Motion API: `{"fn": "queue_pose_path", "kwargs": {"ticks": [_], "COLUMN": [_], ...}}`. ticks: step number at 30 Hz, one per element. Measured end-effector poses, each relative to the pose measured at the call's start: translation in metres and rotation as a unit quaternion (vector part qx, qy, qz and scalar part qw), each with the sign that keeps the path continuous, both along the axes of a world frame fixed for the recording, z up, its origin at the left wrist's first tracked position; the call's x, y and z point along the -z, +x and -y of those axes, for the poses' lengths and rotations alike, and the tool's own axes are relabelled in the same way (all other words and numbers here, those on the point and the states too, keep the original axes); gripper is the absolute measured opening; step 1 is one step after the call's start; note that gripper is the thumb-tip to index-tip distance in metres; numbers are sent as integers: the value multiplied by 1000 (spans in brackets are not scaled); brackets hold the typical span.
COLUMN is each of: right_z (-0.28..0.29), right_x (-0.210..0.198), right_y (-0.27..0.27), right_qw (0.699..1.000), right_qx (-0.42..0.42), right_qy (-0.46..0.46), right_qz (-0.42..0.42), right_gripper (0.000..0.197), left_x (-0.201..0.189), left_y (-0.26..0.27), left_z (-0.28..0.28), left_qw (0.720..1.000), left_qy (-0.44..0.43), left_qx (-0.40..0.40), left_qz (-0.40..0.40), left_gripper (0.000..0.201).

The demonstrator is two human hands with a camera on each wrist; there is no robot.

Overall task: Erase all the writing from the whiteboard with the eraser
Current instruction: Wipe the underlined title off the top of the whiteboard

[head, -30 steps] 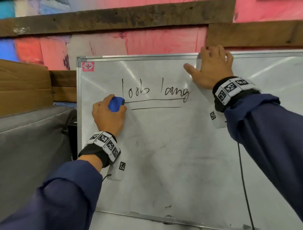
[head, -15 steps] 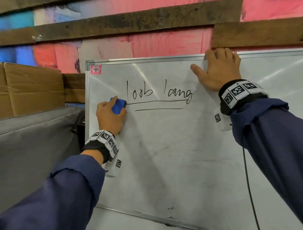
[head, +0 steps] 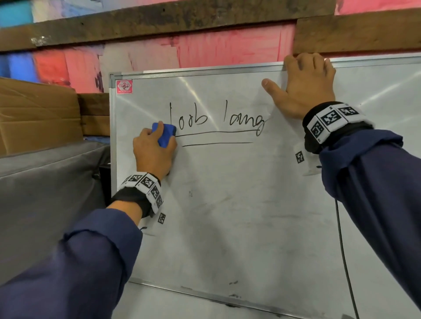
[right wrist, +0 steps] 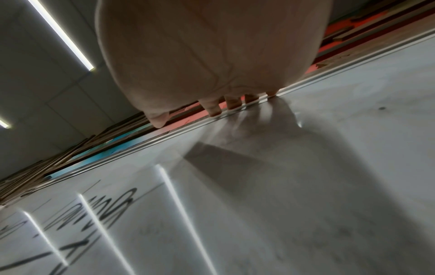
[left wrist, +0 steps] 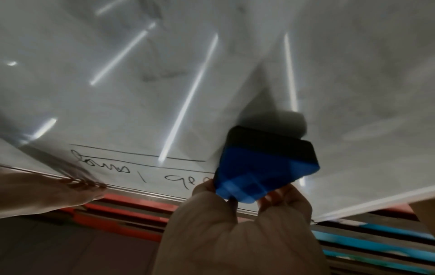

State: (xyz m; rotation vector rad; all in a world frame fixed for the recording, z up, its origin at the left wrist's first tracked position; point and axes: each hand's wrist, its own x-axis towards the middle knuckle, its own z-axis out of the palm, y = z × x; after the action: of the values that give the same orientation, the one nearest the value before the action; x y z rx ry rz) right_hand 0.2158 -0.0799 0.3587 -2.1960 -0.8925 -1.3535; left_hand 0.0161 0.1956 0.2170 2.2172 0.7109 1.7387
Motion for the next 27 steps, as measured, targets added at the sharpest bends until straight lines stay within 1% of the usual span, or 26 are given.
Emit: {"fn": "queue_pose_path", "kwargs": {"ticks": [2, 5, 7, 8, 12, 14, 16, 18, 20, 22, 25, 27], "right_z": [0, -2, -3, -2, -3, -3, -2, -1, -1, -1, 1, 1], "right_x": [0, 2, 2, 3, 2, 2, 2, 3, 4, 4, 3, 3], "right_y": [0, 0, -1, -1, -2, 0, 1, 1, 1, -1, -1, 0], "right_qw": [1000, 1000, 1000, 1000, 1000, 1000, 1000, 1000, 1000, 1000, 1000, 1000], "right_qx": [-2, -3, -5, -5, -10, -11, -15, -17, -19, -22, -22, -23], "right_qy": [2, 10, 12, 12, 7, 7, 10, 16, 16, 14, 13, 12], "right_qz": [1, -3, -6, -7, -8, -2, -1, 2, 1, -1, 2, 1], "right_gripper": [83, 82, 82, 82, 83, 82, 81, 82, 82, 82, 81, 81], "left_x": [-2, 20, 35, 35, 1, -9, 1, 19, 26, 12, -21, -27], "left_y": [7, 8, 4, 4, 7, 10, 11, 9, 7, 9, 17, 20], "left_z": [6, 22, 27, 26, 18, 19, 26, 32, 33, 25, 9, 11], "left_qw": [1000, 998, 998, 998, 997, 996, 996, 997, 998, 999, 999, 998], "left_qy": [9, 20, 21, 14, -36, -48, -41, -15, 10, 11, -16, -20], "left_qx": [15, 44, 51, 51, 21, 19, 42, 63, 57, 41, 12, 16], "left_qz": [14, 31, 27, 29, 59, 66, 66, 43, 23, 33, 50, 54], "left_gripper": [54, 53, 54, 55, 59, 59, 58, 57, 56, 56, 59, 59]}}
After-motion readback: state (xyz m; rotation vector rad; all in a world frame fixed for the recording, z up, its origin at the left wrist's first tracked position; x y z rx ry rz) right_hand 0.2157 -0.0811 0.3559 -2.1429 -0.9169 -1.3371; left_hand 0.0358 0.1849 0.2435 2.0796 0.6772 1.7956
